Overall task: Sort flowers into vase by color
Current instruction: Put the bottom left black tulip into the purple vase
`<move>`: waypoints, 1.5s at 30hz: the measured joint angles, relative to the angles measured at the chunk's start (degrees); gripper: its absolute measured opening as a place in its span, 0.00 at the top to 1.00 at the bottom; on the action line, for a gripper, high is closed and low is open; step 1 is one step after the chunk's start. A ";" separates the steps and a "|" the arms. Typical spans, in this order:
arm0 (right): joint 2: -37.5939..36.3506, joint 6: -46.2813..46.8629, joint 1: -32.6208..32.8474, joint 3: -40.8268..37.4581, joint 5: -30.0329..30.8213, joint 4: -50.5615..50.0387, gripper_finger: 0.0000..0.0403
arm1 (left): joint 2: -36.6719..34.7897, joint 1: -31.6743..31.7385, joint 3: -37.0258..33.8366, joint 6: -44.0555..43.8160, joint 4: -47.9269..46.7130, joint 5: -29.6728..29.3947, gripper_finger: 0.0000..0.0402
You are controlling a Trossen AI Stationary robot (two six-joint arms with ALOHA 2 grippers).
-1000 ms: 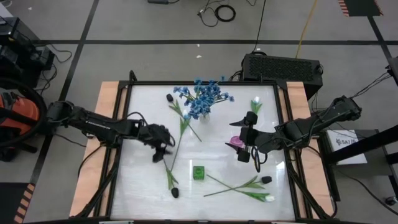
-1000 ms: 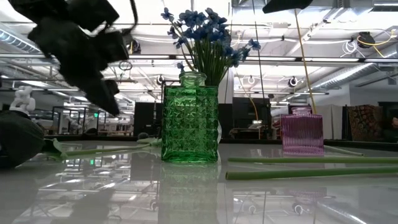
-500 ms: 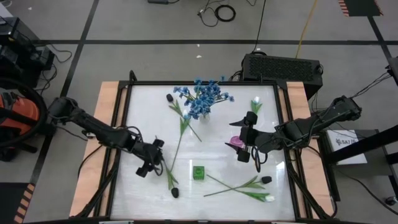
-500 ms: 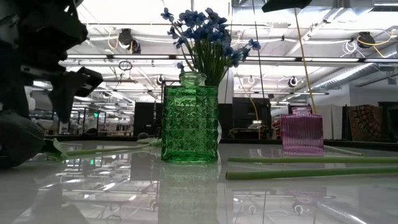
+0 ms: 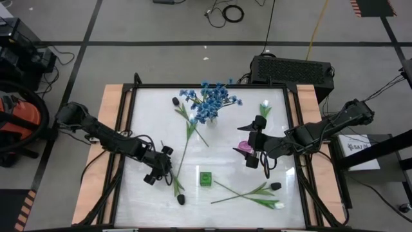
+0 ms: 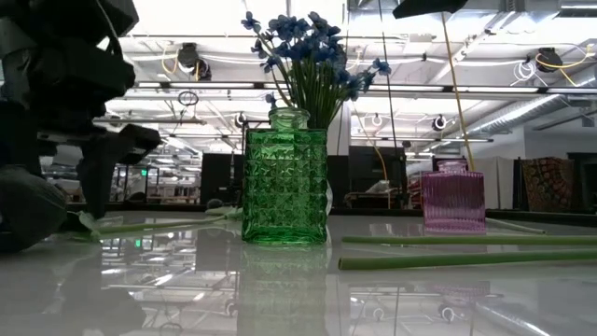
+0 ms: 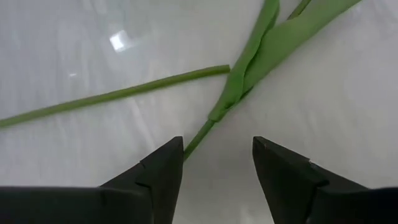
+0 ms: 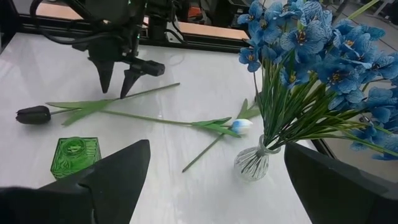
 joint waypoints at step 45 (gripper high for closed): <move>0.00 -0.65 -0.04 -0.02 0.05 2.61 0.10 | -16.47 -2.92 10.92 -1.98 6.15 3.97 0.99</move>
